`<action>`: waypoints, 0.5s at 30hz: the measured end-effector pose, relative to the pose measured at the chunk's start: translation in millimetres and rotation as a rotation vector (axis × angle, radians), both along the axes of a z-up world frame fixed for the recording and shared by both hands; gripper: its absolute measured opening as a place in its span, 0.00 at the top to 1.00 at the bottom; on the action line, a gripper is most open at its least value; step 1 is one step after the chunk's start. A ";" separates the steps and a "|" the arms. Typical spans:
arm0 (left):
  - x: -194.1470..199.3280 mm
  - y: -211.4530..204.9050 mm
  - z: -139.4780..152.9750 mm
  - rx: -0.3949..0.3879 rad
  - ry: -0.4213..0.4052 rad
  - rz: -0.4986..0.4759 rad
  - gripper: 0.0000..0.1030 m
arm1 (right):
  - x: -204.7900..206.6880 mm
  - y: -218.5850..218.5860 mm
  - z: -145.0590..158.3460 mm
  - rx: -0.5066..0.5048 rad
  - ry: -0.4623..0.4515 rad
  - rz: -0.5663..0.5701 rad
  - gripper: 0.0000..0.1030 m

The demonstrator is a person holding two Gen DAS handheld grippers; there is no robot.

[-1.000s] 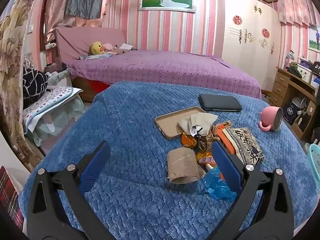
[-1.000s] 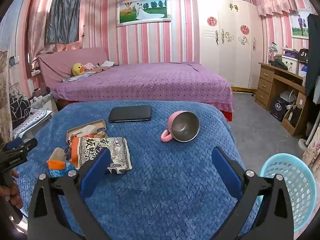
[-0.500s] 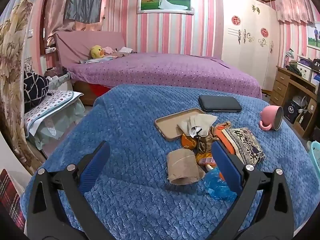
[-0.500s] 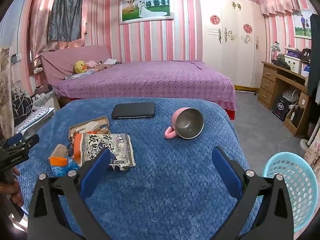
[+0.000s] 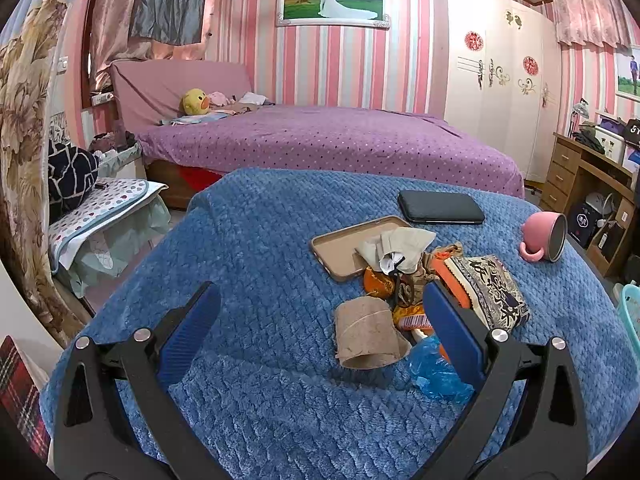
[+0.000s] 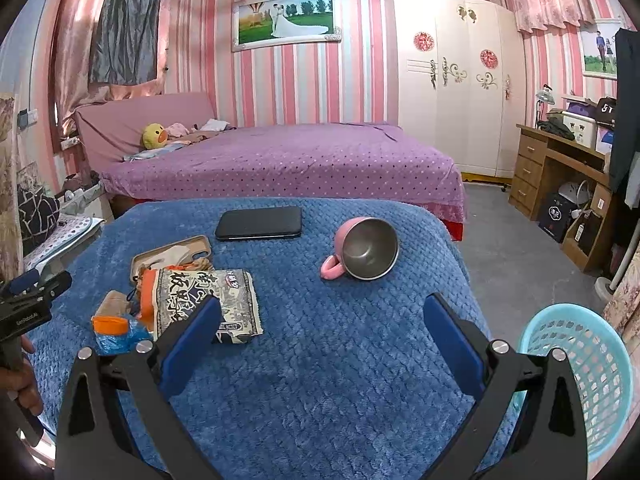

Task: Collect trash

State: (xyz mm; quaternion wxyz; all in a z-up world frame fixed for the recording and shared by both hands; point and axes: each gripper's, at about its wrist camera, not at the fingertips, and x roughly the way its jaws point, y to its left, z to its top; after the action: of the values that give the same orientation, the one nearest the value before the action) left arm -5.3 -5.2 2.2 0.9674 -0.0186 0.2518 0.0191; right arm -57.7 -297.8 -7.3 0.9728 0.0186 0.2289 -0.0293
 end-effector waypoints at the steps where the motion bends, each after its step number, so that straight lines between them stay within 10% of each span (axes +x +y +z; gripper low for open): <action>1: -0.2 0.0 0.1 0.000 0.000 0.001 0.05 | 0.1 0.0 -0.3 0.001 0.001 0.000 0.04; 15: -0.3 0.0 -2.1 -0.006 0.001 -0.002 0.05 | -0.4 0.2 -0.9 0.003 0.001 0.004 0.04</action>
State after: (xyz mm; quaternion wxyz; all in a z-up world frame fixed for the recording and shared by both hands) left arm -5.6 -5.2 0.1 0.9672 -0.0212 0.2526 0.0177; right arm -58.2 -297.7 -8.2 0.9727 0.0195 0.2296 -0.0272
